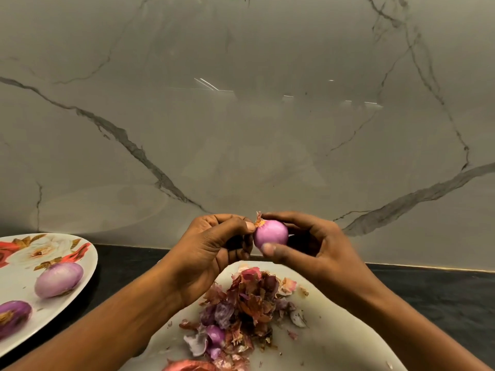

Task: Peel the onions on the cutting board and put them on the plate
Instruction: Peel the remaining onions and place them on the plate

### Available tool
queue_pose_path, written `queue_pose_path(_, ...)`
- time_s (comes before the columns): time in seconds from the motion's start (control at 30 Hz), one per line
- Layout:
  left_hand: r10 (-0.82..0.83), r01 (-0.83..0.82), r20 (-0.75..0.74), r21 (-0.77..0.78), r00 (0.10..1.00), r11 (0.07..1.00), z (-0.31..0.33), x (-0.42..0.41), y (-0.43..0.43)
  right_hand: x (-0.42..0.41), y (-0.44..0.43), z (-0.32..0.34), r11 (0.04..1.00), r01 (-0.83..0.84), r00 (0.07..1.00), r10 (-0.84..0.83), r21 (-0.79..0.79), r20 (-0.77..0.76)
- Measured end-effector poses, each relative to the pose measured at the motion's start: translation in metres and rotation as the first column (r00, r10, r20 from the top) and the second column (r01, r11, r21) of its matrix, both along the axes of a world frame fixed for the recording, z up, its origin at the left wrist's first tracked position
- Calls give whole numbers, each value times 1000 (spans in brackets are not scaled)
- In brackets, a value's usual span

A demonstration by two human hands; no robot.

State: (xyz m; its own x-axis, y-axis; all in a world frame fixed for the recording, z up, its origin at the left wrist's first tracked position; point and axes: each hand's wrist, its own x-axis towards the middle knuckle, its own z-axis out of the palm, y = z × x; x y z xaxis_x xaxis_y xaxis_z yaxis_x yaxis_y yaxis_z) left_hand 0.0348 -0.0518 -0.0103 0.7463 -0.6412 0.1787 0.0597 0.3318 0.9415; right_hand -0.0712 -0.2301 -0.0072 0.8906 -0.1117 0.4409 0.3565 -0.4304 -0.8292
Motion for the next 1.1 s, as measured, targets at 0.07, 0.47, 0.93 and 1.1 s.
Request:
queue_pose_path(0.07,16,-16,2,2,1000,1000,1,0,0,1,0,2,991,-29,998,35,128,-48)
queue_pose_path(0.47,-32,32,-3,-70,999,997,4,-2,1,1,-4,4,907,-123,978,179,404,-104)
queue_pose_path(0.93,-185,134,-128,-331,974,934,2,5,3,5,-10,8,708,-180,967,256,683,-11)
queue_pose_path(1.1,-31,54,167,-135,985,989,5,8,8,7,-14,4,812,-120,984,172,571,-38)
